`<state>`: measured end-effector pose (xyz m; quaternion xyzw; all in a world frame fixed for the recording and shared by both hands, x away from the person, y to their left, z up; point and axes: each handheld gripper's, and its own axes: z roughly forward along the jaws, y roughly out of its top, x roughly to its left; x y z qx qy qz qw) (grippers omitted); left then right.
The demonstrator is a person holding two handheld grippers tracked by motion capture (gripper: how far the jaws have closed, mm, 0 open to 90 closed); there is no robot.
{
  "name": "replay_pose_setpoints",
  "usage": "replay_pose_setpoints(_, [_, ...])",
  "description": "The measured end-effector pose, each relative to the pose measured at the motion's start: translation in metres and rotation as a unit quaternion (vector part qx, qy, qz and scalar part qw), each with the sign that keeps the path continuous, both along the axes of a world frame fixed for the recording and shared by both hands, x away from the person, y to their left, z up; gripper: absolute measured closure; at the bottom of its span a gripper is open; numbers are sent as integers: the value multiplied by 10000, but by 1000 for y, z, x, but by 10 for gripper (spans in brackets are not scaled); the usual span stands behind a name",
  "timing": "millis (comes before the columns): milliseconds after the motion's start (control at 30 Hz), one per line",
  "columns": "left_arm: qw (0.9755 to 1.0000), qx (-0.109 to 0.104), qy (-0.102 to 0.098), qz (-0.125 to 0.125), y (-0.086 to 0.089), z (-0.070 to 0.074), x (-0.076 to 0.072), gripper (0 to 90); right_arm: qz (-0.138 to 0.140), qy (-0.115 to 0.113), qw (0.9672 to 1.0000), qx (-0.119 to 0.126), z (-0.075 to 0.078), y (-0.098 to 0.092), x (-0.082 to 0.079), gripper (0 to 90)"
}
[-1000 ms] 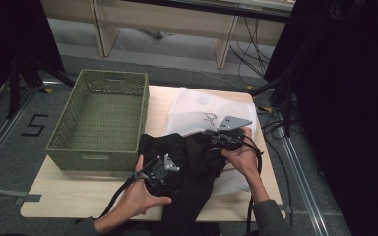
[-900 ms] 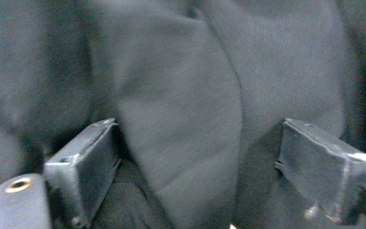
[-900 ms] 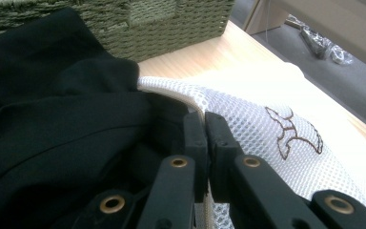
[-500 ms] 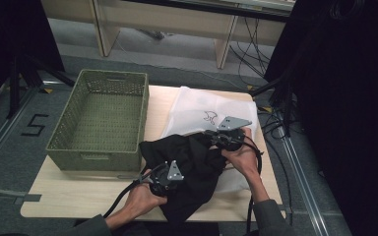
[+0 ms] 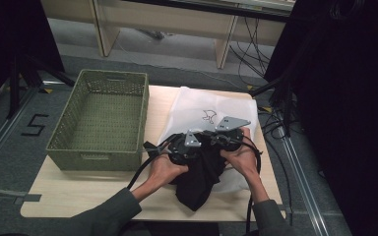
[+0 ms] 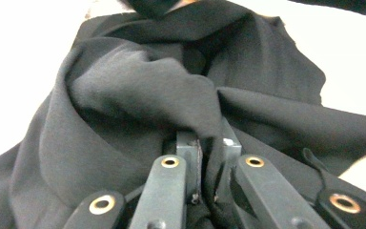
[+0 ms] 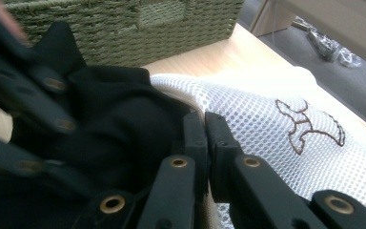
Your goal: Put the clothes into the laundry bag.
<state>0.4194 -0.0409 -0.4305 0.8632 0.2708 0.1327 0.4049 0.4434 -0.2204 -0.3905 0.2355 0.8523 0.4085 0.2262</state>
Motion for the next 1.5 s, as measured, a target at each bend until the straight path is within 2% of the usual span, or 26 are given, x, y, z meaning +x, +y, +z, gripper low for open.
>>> replay_pose_setpoints(133, [9993, -76, 56, 360, -7, -13, 20, 848, 21, 39, 10000, -31, -1, 2, -1, 893])
replay_pose_setpoints(200, [9978, -140, 238, 608, -7, -27, 34, 846, 119, 41, 9998, -131, -4, 3, 0, 893])
replay_pose_setpoints(333, [9974, -124, 386, 597, -4, -32, 40, 803, 58, 117, 9998, -137, -8, 4, 0, 893])
replay_pose_setpoints(367, [9967, -235, 473, 615, -4, -31, 39, 803, 116, 123, 9997, -165, -9, 2, 2, 893])
replay_pose_setpoints(400, [9966, -278, 641, 434, -3, -27, 35, 726, 62, 207, 9996, -163, -11, 1, 1, 893])
replay_pose_setpoints(433, [9966, -278, 641, 434, -3, -27, 35, 669, 144, 142, 9996, -192, -11, 0, 3, 893])
replay_pose_setpoints(467, [9954, -488, 685, 463, -3, -21, 27, 610, 84, 153, 9997, -165, -11, 1, 2, 893])
replay_pose_setpoints(533, [9960, -442, 688, 372, -1, -14, 21, 546, 79, 161, 9997, -193, -11, 1, 2, 893])
replay_pose_setpoints(567, [9962, -412, 726, 248, 4, -5, 13, 439, -3, 204, 9997, -143, -12, 1, 1, 893])
replay_pose_setpoints(667, [9972, -402, 632, 65, 17, 12, 1, 370, -33, 243, 9996, -173, -14, 1, 1, 893])
replay_pose_setpoints(800, [9978, -390, 539, 72, 34, 27, -4, 326, -38, 179, 9997, -149, -13, 0, 2, 893])
replay_pose_setpoints(833, [9984, -281, 477, 86, 40, 31, -5, 319, -33, 182, 9997, -146, -13, 0, 1, 892])
replay_pose_setpoints(867, [9993, 18, 304, 220, 52, 37, -5, 314, -34, 186, 9997, -152, -13, 0, 1, 892])
replay_pose_setpoints(900, [9990, 106, 276, 330, 56, 37, -3, 308, 22, 149, 9997, -179, -13, 0, 2, 892])
replay_pose_setpoints(933, [9990, 106, 276, 330, 56, 37, -3, 299, 22, 149, 9997, -179, -13, 0, 2, 892])
replay_pose_setpoints(967, [9985, 270, 329, 358, 60, 37, -1, 298, 7, 269, 9995, -170, -13, 0, 2, 892])
replay_pose_setpoints(1033, [9960, 588, 343, 570, 67, 35, 4, 289, -35, 187, 9997, -144, -13, 0, 1, 892])
replay_pose_setpoints(1067, [9960, 588, 343, 570, 67, 35, 4, 275, -35, 187, 9997, -144, -13, 0, 1, 892])
replay_pose_setpoints(1100, [9920, 890, 457, 777, 70, 30, 7, 253, -29, 229, 9996, -136, -13, -1, 1, 892])
replay_pose_setpoints(1133, [9920, 890, 457, 777, 70, 30, 7, 237, -14, 207, 9997, -152, -13, -1, 1, 892])
replay_pose_setpoints(1167, [9881, 1109, 614, 871, 70, 20, 11, 240, -8, 196, 9997, -135, -13, -1, 2, 892])
replay_pose_setpoints(1200, [9881, 1109, 614, 871, 70, 20, 11, 241, 2, 190, 9997, -146, -13, -1, 2, 892])
replay_pose_setpoints(1267, [9835, 1262, 939, 889, 67, 8, 16, 240, 45, 174, 9996, -198, -13, -1, 2, 892])
replay_pose_setpoints(1400, [9830, 1117, 1195, 836, 61, -9, 24, 304, 1, 213, 9997, -155, -13, -1, 1, 893])
replay_pose_setpoints(1467, [9820, 1141, 1355, 660, 57, -20, 26, 392, 8, 213, 9997, -156, -13, -1, 1, 893])
replay_pose_setpoints(1500, [9820, 1141, 1355, 660, 57, -20, 26, 485, -17, 217, 9997, -133, -13, -1, 1, 892])
